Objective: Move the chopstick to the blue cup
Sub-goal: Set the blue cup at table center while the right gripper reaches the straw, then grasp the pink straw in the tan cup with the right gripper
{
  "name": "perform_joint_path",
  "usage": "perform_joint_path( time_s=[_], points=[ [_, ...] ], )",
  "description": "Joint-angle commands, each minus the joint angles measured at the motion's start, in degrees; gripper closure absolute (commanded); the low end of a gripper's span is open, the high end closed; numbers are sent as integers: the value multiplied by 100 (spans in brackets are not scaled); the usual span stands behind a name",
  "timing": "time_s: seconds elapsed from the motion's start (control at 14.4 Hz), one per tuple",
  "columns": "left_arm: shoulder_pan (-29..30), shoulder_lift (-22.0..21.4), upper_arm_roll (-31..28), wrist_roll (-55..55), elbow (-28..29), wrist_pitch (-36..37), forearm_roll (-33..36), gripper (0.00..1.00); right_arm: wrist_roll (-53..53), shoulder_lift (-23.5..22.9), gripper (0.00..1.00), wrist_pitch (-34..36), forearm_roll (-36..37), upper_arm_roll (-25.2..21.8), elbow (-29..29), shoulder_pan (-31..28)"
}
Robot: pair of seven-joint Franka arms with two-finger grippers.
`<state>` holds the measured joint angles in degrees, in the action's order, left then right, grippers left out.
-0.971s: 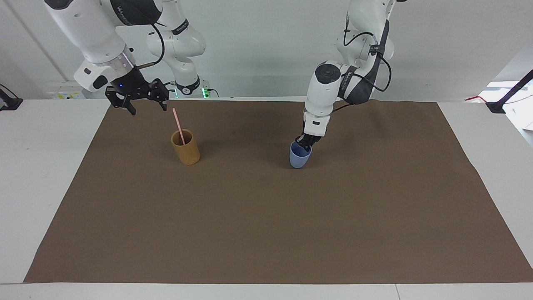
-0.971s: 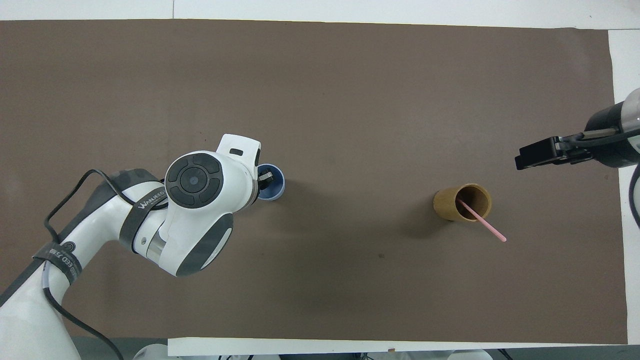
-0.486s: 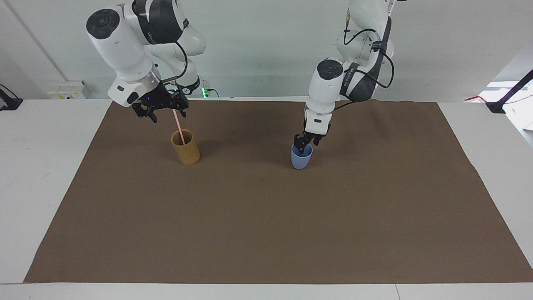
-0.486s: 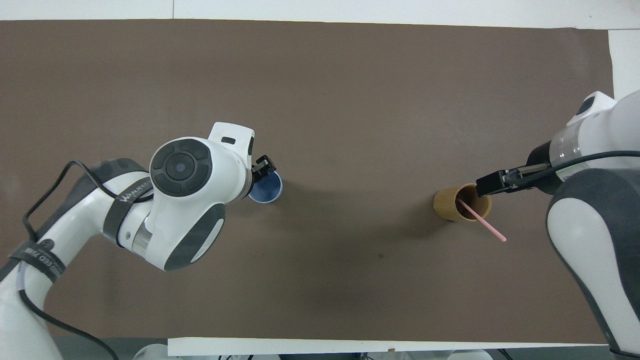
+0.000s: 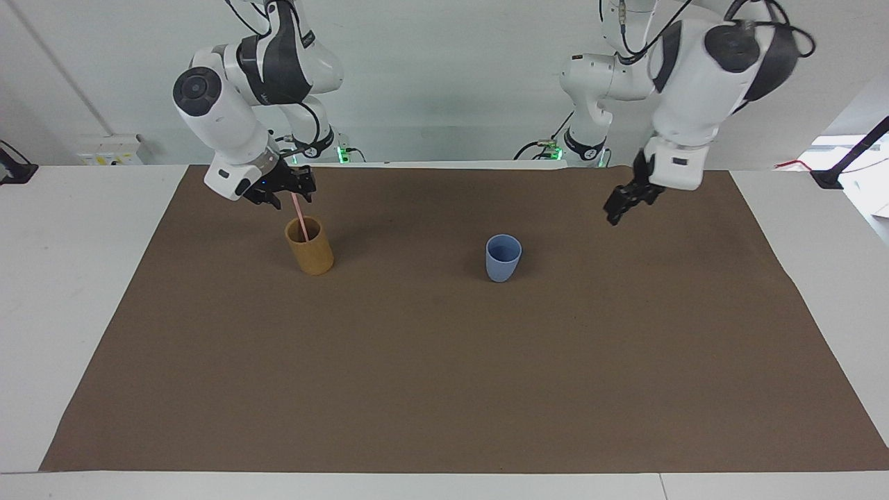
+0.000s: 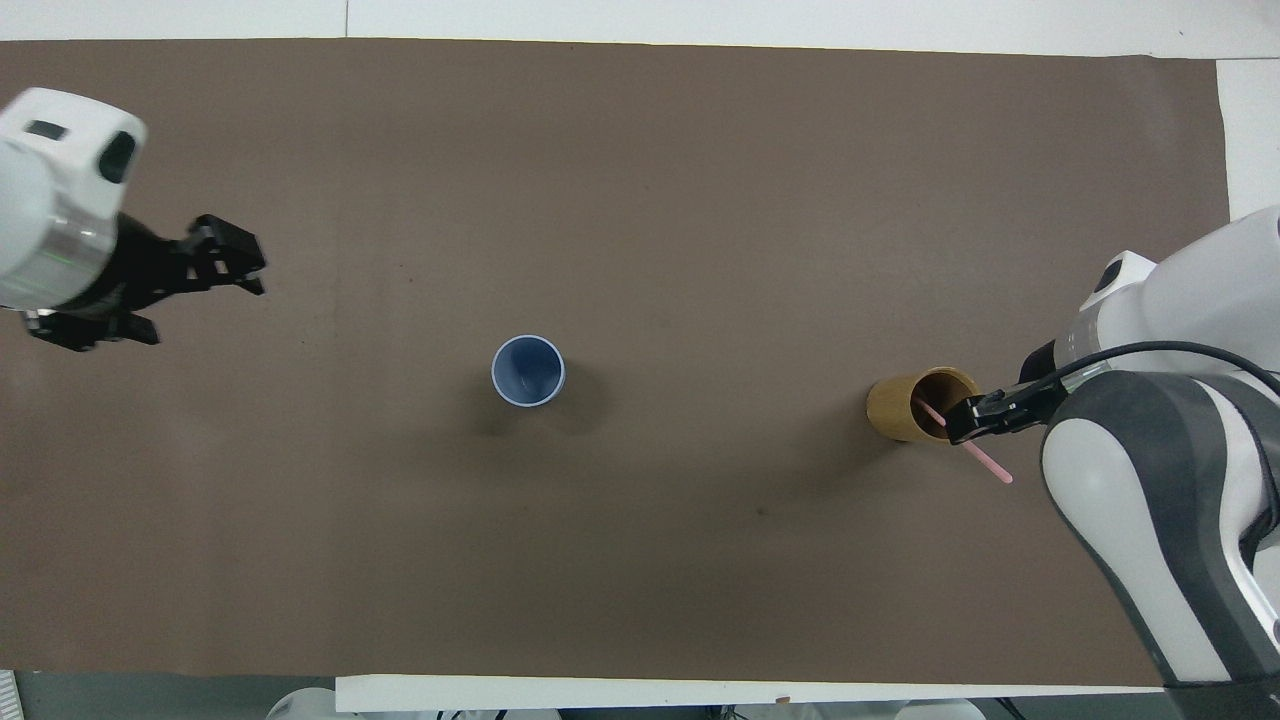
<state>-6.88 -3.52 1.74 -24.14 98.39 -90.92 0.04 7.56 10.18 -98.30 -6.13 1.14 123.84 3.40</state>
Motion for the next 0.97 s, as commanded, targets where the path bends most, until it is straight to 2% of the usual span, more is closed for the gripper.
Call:
perform_joint_path(
  time_s=[0.0, 0.21, 0.9],
  points=[
    [722, 158, 81, 1908, -372, 312, -21, 0, 167, 169, 45, -154, -2, 9, 386, -50],
    [812, 158, 81, 2160, -461, 225, -21, 0, 167, 160, 56, -181, 165, 9, 439, -50],
    [812, 88, 89, 2107, -346, 180, -21, 0, 132, 81, 71, -93, 271, 18, 457, -50]
  ],
)
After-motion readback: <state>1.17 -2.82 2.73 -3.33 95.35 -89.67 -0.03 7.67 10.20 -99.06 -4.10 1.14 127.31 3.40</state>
